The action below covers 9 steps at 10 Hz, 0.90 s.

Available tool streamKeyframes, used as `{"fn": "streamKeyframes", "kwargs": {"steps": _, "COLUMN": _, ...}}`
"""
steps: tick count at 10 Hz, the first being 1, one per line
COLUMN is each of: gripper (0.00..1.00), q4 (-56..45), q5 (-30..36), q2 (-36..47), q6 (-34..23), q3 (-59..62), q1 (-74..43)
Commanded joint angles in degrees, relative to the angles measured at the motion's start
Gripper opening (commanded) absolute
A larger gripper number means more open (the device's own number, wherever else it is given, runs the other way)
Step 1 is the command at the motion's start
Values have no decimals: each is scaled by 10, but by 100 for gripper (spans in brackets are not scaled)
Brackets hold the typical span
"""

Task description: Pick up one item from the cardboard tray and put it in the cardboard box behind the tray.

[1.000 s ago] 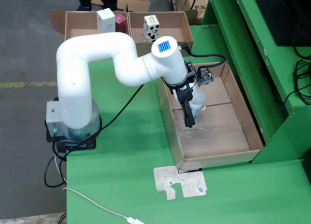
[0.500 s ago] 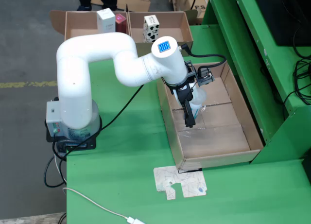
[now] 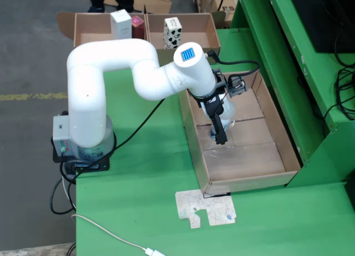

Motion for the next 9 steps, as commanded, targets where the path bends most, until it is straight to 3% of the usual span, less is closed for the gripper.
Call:
{"fn": "streamKeyframes", "kwargs": {"steps": 1, "gripper": 100, "q4": 28, "q5": 7, "q2": 5, "q6": -3, "q3": 11, "q1": -6}}
{"fn": "streamKeyframes", "kwargs": {"steps": 9, "gripper": 100, "q4": 107, "q5": 19, "q2": 2, "q6": -2, "q3": -36, "q1": -19}}
